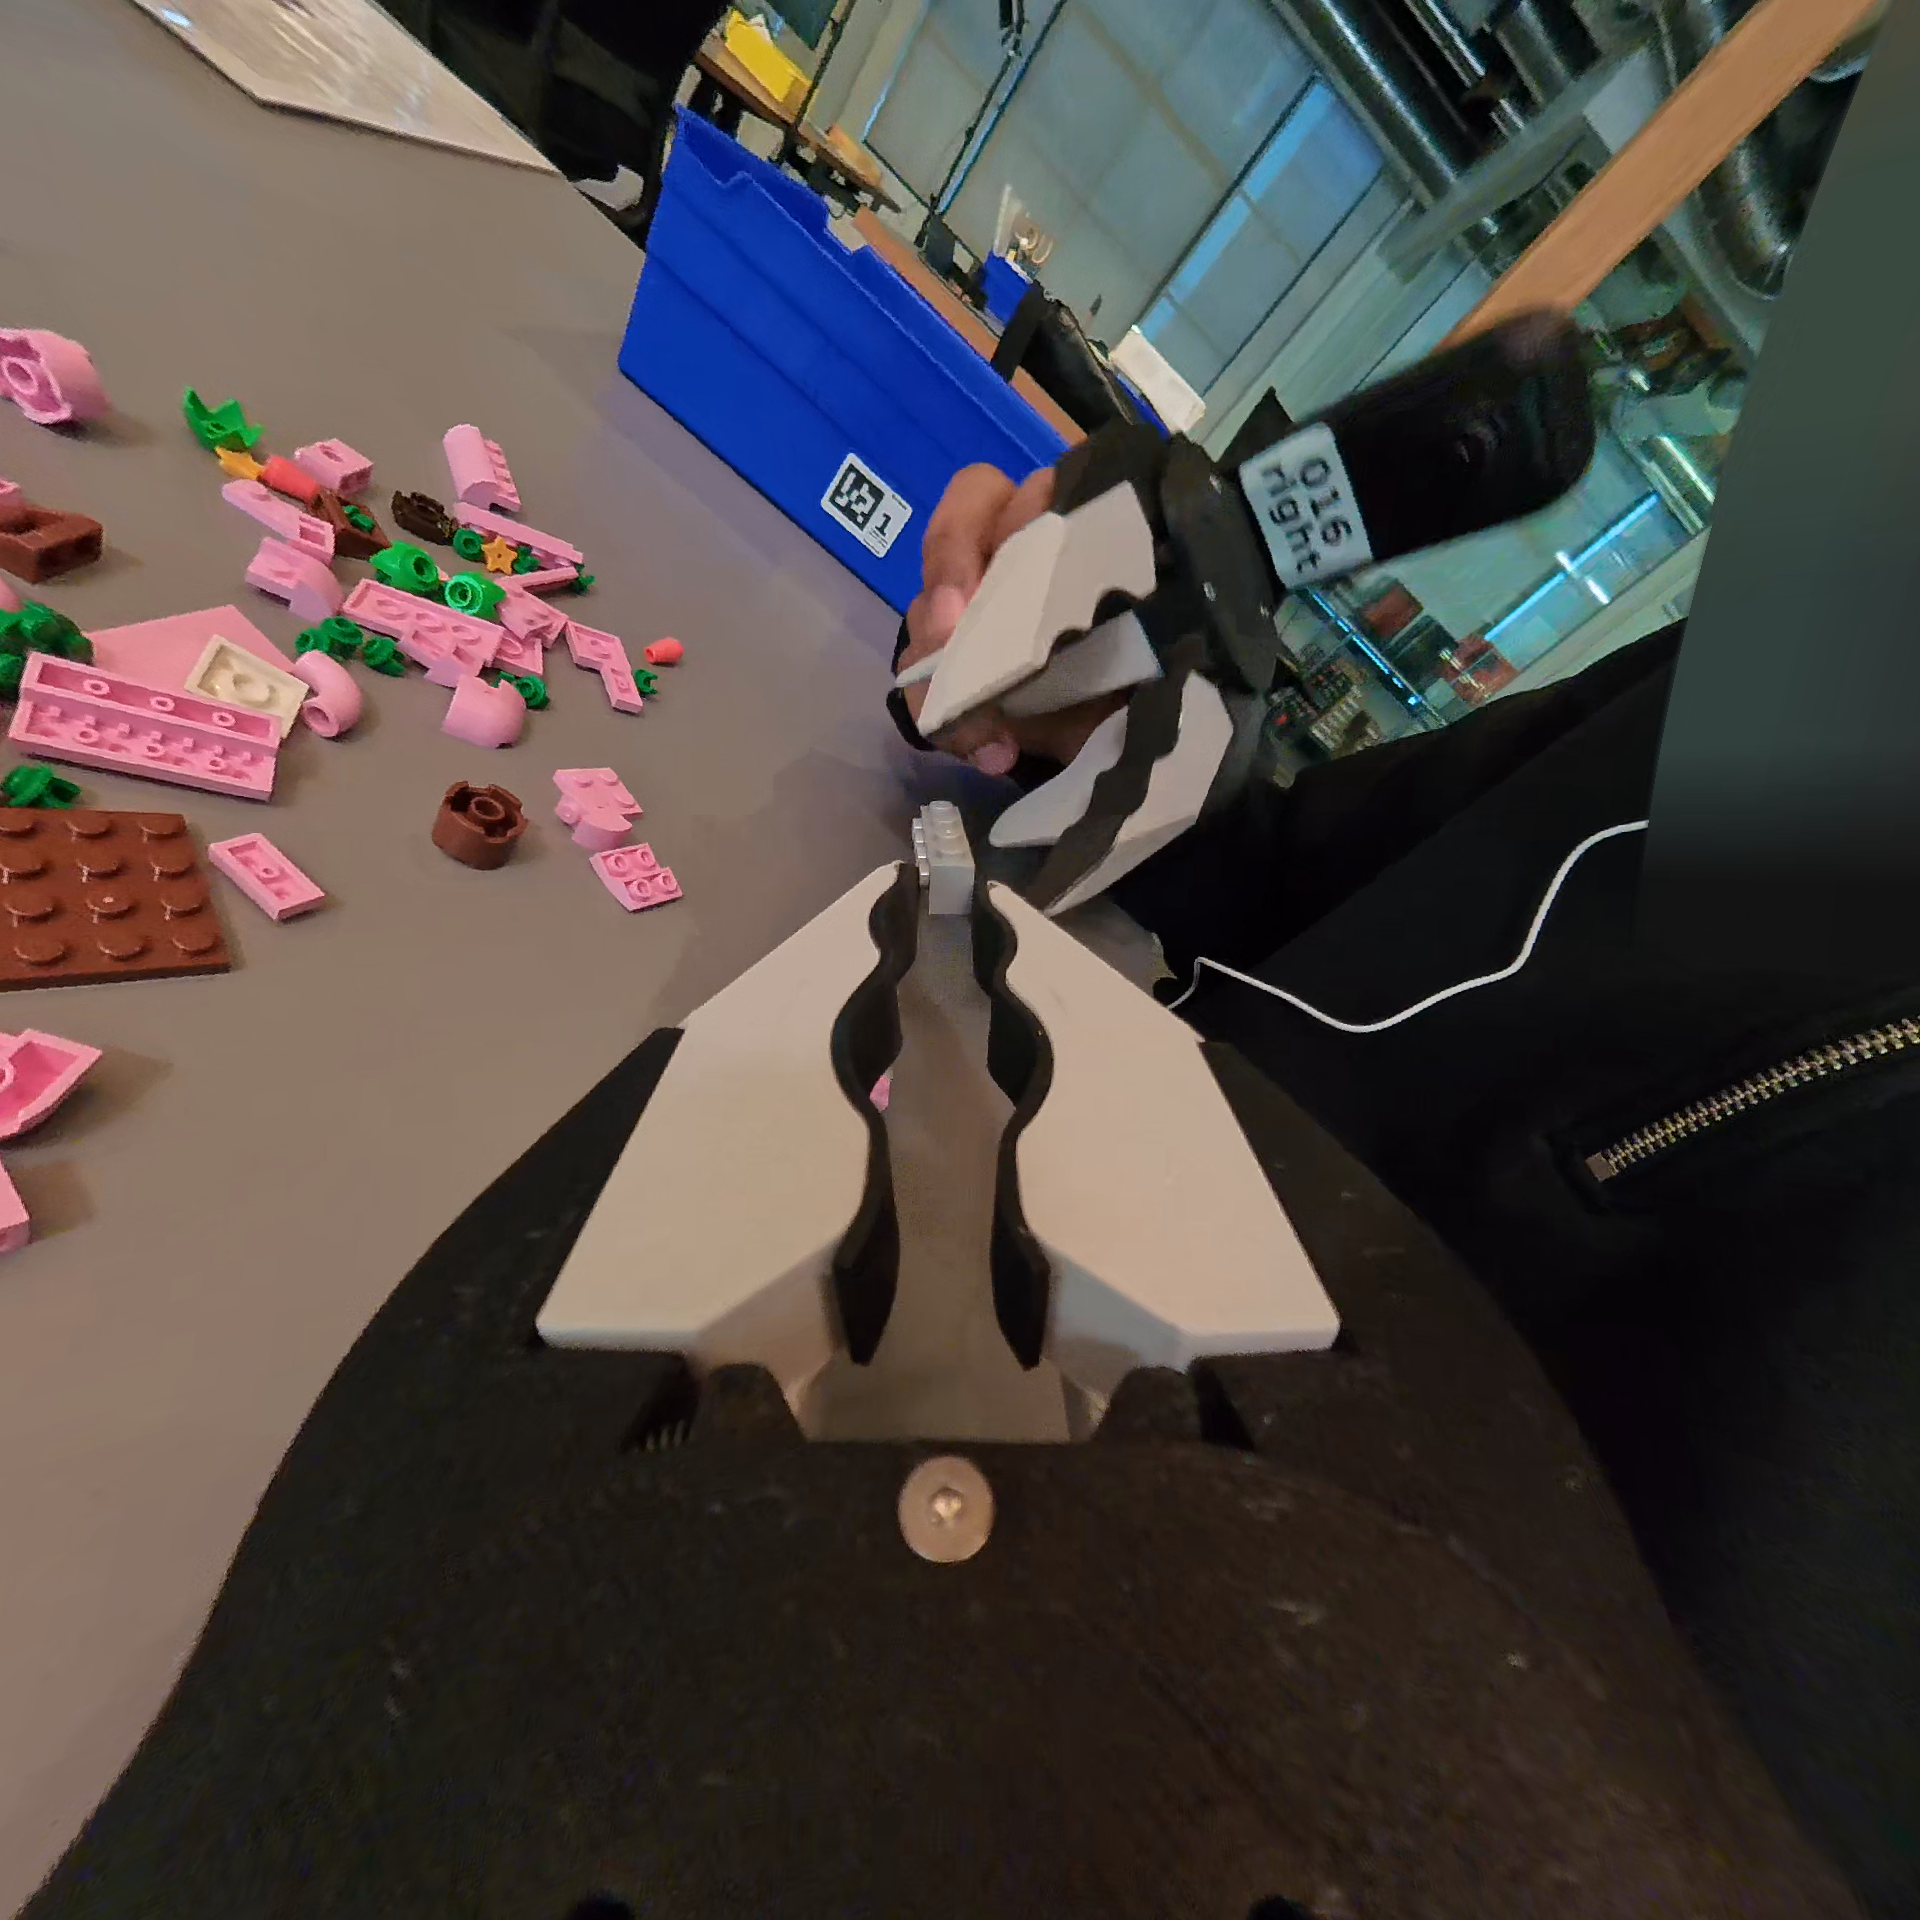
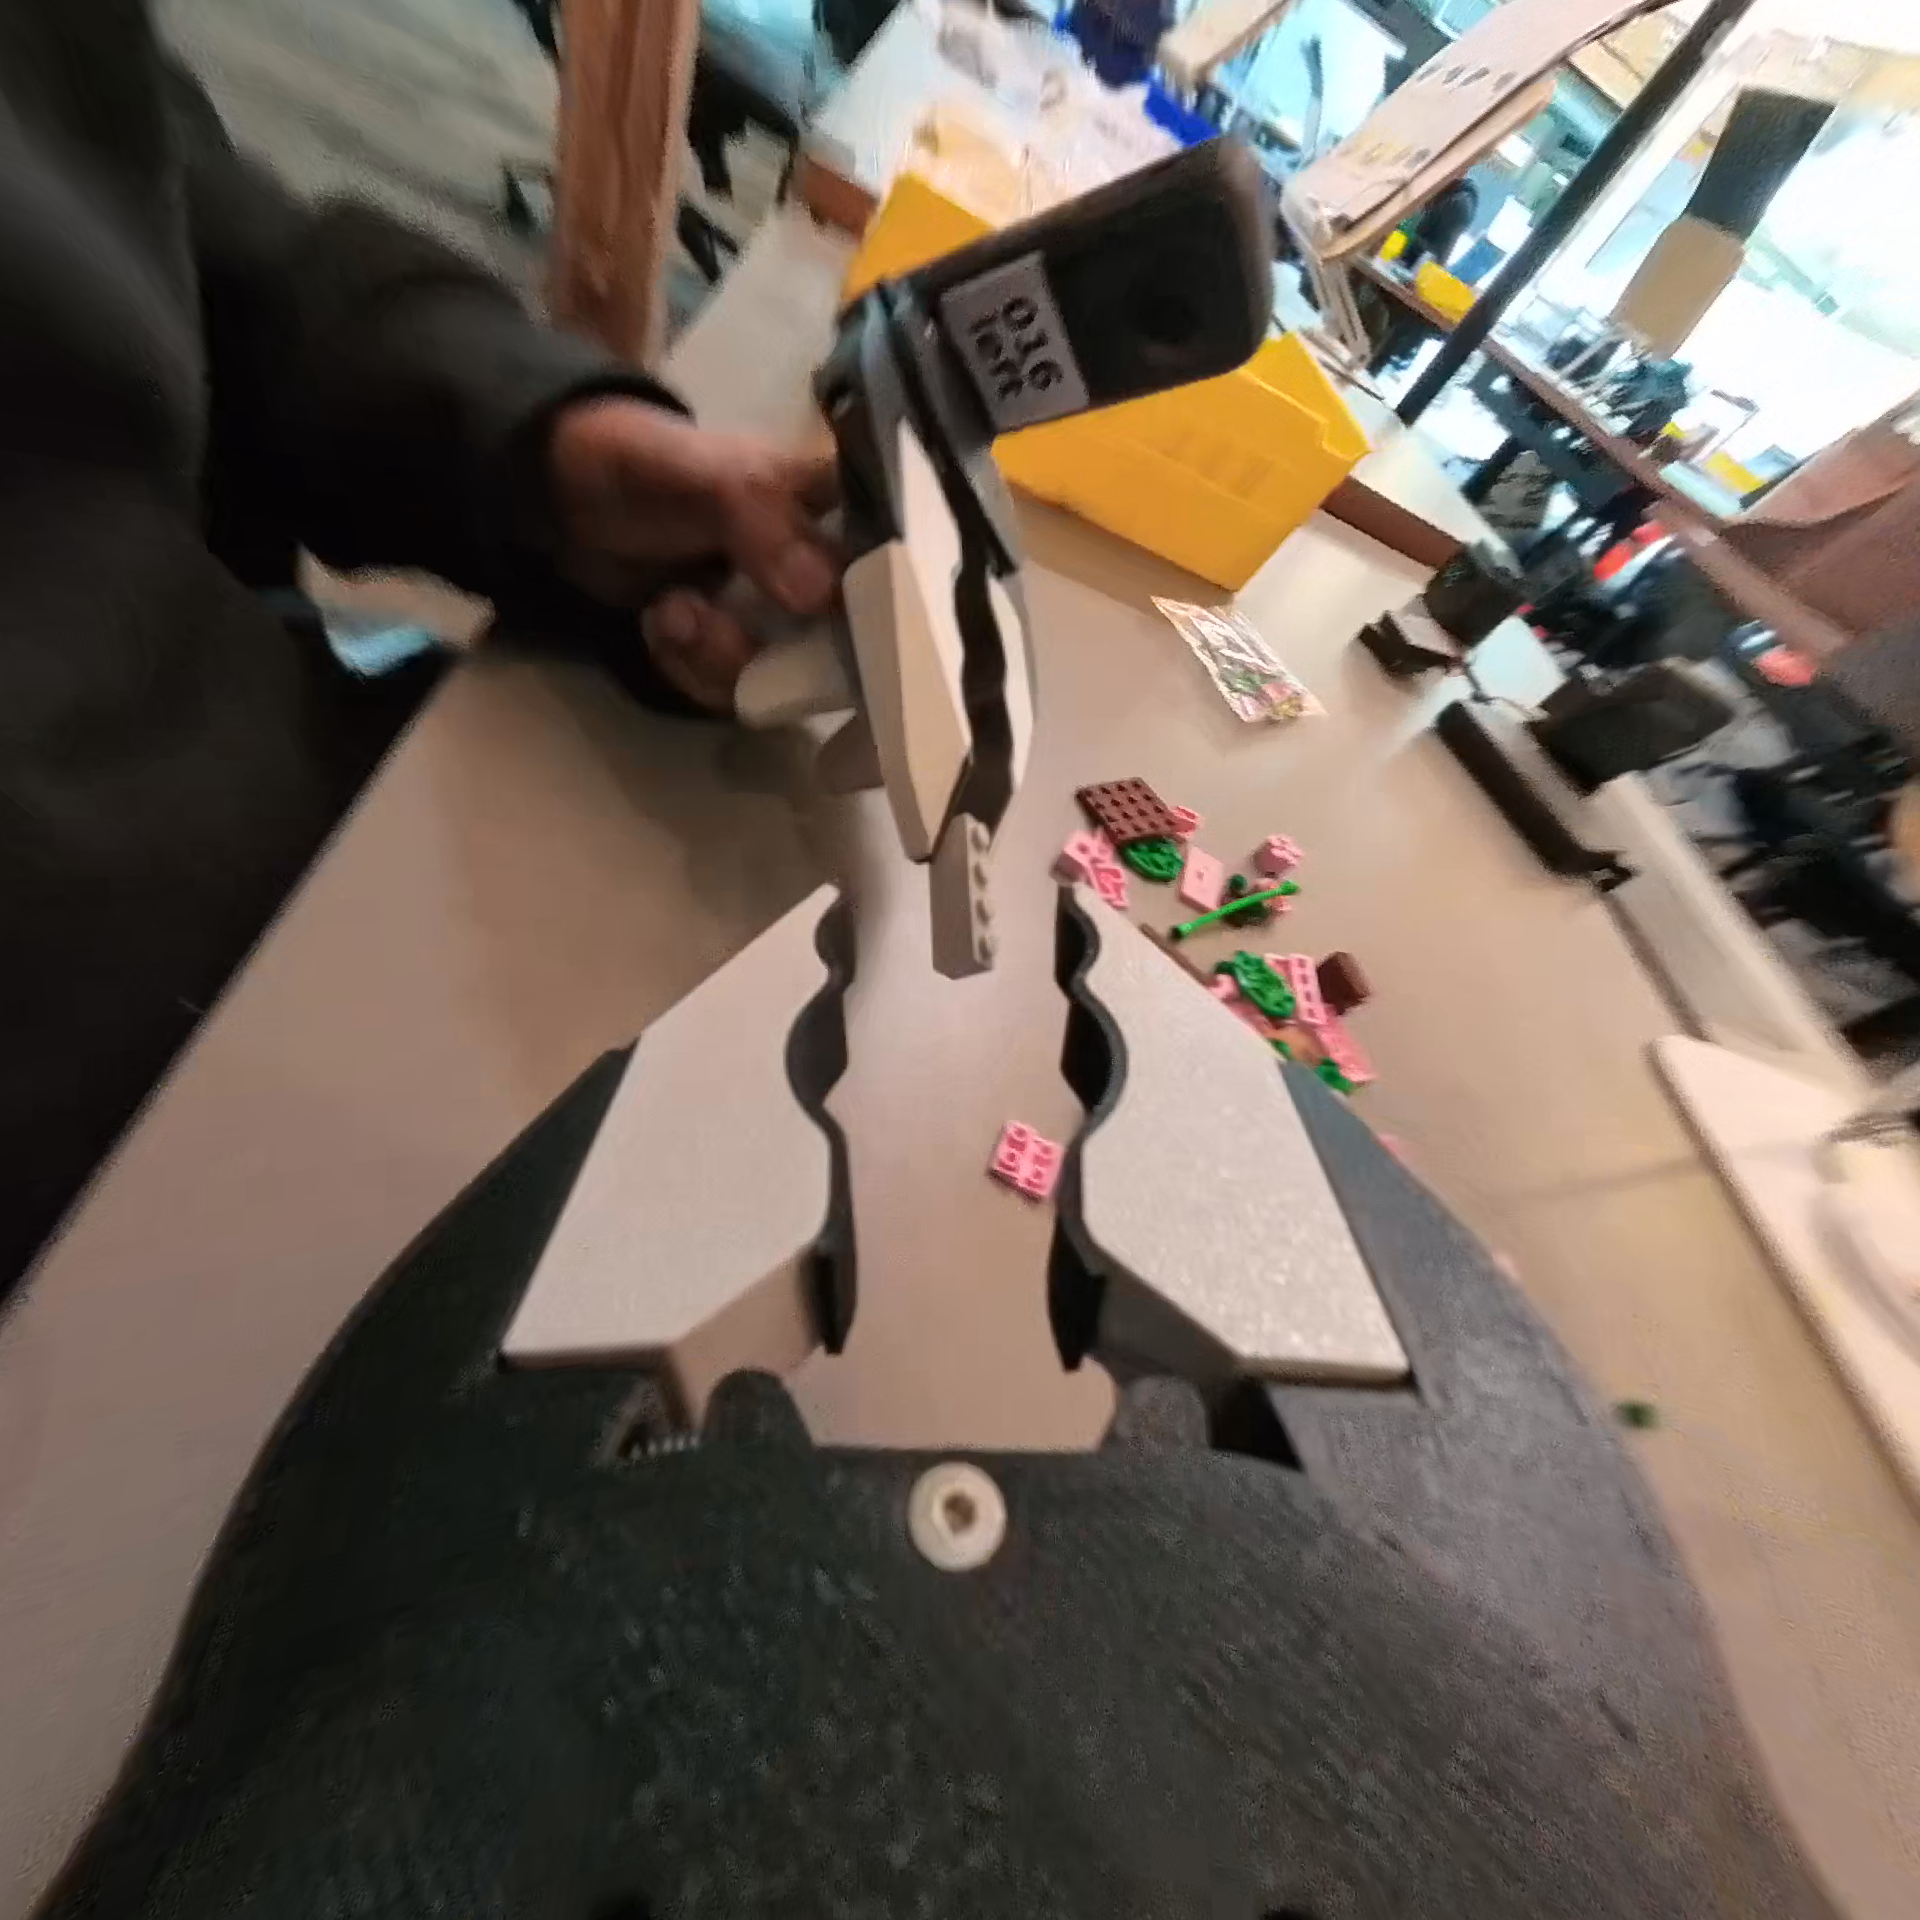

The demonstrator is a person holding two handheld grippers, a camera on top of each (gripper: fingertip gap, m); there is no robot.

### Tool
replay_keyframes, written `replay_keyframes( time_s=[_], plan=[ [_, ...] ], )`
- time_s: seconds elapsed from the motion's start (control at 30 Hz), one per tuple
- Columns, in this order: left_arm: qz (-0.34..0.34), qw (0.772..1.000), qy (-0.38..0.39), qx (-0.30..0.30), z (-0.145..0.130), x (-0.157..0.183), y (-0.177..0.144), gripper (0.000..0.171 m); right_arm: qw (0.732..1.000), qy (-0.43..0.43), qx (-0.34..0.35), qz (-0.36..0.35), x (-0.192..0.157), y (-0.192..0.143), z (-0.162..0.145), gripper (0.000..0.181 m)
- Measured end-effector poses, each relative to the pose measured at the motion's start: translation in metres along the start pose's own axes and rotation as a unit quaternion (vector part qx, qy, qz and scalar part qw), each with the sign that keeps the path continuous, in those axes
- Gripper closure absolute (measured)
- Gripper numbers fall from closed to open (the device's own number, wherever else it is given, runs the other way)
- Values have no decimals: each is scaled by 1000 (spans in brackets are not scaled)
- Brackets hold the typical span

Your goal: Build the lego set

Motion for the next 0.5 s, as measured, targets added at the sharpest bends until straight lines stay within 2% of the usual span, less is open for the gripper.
replay_keyframes(
  time_s=[0.13, 0.23, 0.3, 0.4, 0.5],
  plan=[
    [-1, 1000, 16, -9, -2, 4, 2, 164, 987, 136, 65, 46, 13, -9, 1, 148],
    [1, 999, 43, -23, -4, 9, 5, 164, 972, 202, 81, 89, 14, -9, -2, 150],
    [0, 997, 73, -29, -6, 14, 8, 164, 957, 240, 86, 135, 9, -6, -3, 146],
    [15, 993, 115, -37, -8, 20, 11, 164, 941, 272, 78, 185, 3, -1, -7, 146],
    [14, 992, 124, -35, -9, 22, 10, 164, 943, 265, 66, 191, 0, 1, -9, 158]
  ],
)
Point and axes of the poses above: each gripper's, where its closed fingertips meet, y out along the fingers, z out of its top, x = y × z across the jaws, the point moved 6 cm from there along -y, back along the fingers, and after that the axes turned 4 degrees about z, right-handed, at the moved point
